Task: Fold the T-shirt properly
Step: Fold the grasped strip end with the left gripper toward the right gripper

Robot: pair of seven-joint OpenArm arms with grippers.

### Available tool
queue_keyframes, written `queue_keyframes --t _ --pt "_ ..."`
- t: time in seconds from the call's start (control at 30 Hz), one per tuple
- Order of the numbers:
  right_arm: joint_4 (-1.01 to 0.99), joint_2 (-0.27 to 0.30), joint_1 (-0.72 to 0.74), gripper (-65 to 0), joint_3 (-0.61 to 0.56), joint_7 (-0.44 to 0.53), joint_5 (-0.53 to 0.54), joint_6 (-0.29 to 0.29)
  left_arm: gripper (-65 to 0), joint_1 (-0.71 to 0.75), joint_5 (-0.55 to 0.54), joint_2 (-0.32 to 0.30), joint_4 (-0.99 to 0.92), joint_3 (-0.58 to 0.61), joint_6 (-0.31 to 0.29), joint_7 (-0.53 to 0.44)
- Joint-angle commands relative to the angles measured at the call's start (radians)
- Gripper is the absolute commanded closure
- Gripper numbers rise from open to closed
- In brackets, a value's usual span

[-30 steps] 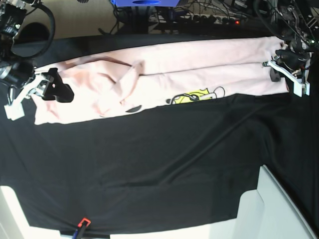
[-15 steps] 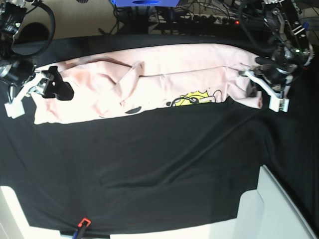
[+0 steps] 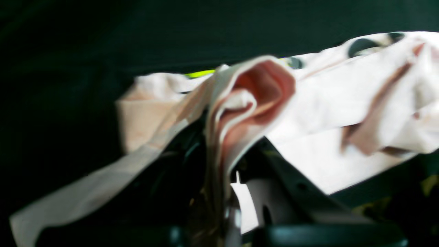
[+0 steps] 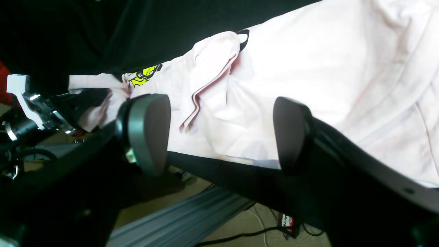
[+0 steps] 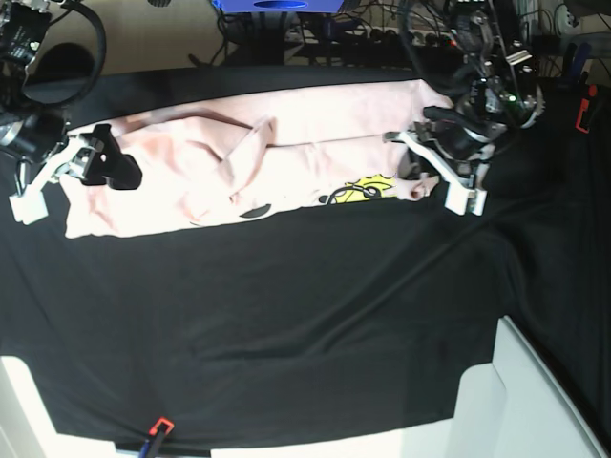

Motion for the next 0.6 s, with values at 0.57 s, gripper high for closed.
queue_keyframes --t 0.57 --pt "0.013 0.010 0.006 -44.3 0.002 0.016 0.027 0.005 0.0 -0.052 -0.016 0.071 0.007 0.238 -0.001 -0.020"
